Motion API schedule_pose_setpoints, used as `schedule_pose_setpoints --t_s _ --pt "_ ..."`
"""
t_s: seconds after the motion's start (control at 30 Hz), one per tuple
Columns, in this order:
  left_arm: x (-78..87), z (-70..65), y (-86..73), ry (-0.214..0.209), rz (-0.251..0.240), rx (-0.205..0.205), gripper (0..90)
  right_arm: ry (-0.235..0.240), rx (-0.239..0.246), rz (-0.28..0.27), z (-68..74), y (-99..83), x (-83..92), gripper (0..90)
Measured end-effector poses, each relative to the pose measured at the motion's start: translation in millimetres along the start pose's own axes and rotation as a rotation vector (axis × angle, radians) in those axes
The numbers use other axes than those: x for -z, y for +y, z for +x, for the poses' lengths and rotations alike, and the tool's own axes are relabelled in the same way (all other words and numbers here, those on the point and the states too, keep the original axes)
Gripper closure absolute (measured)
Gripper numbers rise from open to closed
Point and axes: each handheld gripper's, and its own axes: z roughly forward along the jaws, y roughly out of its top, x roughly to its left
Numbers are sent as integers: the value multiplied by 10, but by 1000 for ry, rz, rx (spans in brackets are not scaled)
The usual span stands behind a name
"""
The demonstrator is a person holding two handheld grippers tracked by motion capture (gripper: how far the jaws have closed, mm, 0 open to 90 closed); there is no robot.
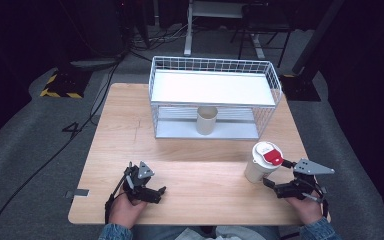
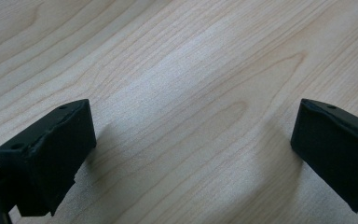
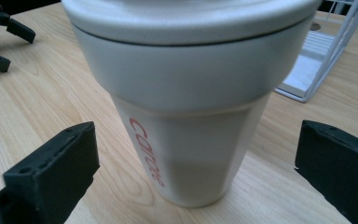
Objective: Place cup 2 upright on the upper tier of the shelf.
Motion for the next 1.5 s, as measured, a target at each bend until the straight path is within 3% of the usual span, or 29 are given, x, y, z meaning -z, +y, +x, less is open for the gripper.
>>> schedule_pose_setpoints --t_s 0.7,0.83,1.5 --pt "0 0 0 0 0 0 3 -28 -39 -35 38 42 -301 15" --pt "0 0 0 0 0 0 4 -37 -21 -51 61 43 -298 116" --pt "0 1 0 0 0 0 4 -33 -2 -21 69 72 -259 134"
